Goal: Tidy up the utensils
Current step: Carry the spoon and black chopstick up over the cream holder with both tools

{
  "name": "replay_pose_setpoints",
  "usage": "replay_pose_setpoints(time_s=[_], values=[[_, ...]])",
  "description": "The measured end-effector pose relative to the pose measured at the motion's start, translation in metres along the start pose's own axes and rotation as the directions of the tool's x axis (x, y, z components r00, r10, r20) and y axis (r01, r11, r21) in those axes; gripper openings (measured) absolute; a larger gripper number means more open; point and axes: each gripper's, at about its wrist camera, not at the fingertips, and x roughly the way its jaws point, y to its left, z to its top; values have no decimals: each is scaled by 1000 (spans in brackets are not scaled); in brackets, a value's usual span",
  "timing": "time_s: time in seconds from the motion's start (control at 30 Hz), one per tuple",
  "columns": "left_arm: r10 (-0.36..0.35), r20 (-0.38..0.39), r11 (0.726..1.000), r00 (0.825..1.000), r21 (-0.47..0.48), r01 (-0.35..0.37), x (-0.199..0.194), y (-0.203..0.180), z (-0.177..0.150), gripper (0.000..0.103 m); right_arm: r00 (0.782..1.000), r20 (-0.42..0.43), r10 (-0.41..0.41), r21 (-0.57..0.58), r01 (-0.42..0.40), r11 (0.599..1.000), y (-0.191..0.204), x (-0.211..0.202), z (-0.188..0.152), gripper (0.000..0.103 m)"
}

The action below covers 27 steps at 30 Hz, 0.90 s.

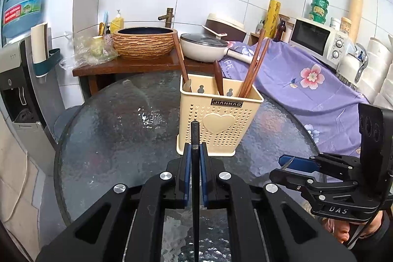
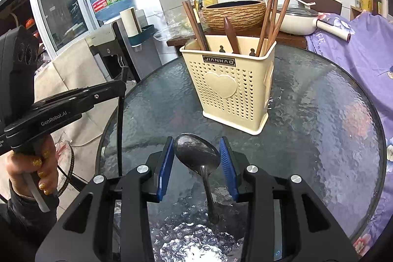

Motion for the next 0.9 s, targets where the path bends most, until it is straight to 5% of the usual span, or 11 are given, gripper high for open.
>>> replay_pose_setpoints(time_s=[0.5,0.9], values=[[-19,98,1000,995,-3,19,-21,-2,44,7,997,70,21,-23,-19,1000,5,-16,37,38],[-43,177,999,983,-13,46,-42,-5,105,7,988,153,35,-5,-35,999,0,-35,107,38]])
